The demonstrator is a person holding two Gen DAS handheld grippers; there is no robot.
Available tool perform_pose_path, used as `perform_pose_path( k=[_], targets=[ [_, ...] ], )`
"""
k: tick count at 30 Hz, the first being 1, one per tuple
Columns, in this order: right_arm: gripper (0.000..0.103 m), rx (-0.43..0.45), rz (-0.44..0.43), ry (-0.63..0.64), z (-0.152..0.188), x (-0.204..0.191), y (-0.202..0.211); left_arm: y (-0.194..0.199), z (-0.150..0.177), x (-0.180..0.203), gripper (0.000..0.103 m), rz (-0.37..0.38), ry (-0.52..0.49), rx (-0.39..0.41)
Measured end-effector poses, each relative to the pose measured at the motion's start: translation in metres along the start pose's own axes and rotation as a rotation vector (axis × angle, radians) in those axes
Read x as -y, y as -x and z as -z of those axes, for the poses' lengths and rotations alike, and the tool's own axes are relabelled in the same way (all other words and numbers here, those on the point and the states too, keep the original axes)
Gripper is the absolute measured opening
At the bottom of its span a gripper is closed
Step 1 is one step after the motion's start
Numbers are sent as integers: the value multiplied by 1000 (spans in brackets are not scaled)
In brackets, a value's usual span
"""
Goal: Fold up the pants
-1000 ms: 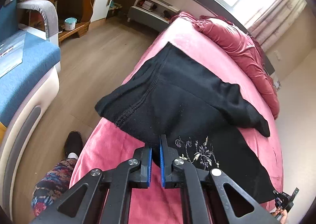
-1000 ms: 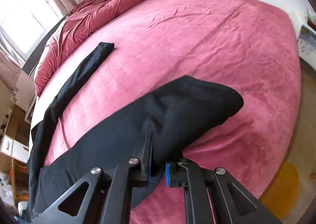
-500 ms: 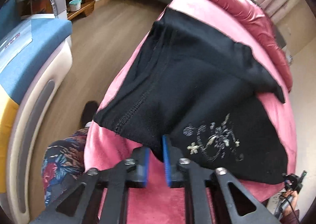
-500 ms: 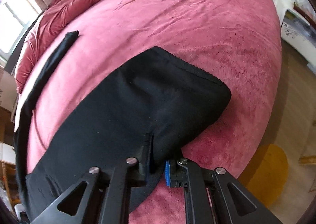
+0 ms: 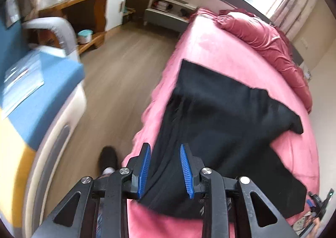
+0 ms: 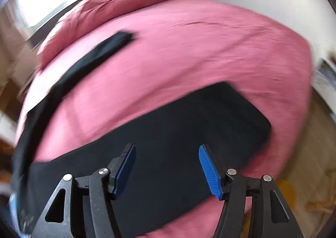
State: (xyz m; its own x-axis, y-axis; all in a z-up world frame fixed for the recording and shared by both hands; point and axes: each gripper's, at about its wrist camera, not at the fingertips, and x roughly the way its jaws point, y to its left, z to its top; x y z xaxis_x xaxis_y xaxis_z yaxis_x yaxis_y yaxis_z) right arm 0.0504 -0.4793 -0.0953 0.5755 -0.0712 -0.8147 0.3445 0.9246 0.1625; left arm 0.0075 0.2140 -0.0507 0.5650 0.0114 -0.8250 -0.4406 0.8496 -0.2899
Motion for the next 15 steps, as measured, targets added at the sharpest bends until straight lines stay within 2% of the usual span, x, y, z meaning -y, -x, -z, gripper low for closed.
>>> perform_pose_path(
  k=[3, 7, 10, 15],
  targets=[
    [63, -51, -107, 107, 9, -52, -14, -28, -33, 12, 30, 24, 5, -27],
    [63, -139, -217, 192, 27, -108, -36, -73, -73, 27, 30, 62, 69, -71],
    [63, -185, -241, 258, 41, -138, -52, -102, -100, 30, 36, 93, 159, -98],
    [67, -234, -234, 258, 49, -151, -74, -143, -131, 33, 36, 76, 223, -128]
  ],
)
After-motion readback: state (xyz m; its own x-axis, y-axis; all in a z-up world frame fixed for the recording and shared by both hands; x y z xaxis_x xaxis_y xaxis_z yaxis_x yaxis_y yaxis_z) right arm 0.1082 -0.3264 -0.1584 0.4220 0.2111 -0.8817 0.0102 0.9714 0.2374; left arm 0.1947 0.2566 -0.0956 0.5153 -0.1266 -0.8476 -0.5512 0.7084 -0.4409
